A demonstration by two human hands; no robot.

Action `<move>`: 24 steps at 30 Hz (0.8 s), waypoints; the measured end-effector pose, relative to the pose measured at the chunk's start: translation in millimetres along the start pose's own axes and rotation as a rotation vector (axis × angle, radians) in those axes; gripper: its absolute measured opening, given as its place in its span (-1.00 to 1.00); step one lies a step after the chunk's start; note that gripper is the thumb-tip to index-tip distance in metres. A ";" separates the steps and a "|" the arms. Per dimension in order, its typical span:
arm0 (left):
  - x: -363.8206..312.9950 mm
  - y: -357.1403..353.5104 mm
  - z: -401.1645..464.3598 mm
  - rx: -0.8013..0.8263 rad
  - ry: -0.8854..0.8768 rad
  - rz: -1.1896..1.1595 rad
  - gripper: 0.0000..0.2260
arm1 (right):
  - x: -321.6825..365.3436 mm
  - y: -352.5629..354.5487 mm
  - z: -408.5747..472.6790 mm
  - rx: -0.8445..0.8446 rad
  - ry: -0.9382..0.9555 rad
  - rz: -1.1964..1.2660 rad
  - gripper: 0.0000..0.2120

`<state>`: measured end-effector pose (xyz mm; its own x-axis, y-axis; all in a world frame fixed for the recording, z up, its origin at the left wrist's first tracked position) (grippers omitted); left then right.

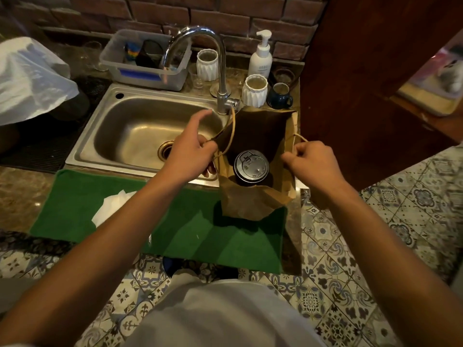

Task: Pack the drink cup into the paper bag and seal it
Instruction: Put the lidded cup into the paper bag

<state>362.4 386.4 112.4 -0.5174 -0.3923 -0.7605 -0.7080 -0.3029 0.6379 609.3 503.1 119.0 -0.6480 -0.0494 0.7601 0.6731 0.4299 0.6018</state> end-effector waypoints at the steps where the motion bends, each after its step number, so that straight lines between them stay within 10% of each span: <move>1: -3.3 -4.2 5.6 0.007 -0.001 0.000 -0.38 | -2.4 3.2 2.0 -0.017 -0.014 0.007 -0.72; 11: 4.9 -36.2 39.7 0.019 0.056 0.064 -0.43 | -21.6 10.6 19.5 -0.065 -0.088 -0.023 -0.67; 24: 7.4 -32.4 24.9 0.059 0.022 -0.043 -0.43 | 65.7 25.9 -17.2 -0.322 0.353 -0.140 -0.79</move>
<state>369.5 414.9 83.2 -0.4756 -0.3995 -0.7837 -0.7568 -0.2683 0.5961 590.3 495.5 188.7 -0.6172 -0.4127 0.6699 0.7002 0.1003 0.7069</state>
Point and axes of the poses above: each hand's wrist, its own z-axis towards the middle knuckle, its own y-axis out of the back of the hand, x = y × z, the point moved 9 cm from there along z, towards the middle knuckle, and after that the axes turned 13 degrees about z, right-handed, at the moved point
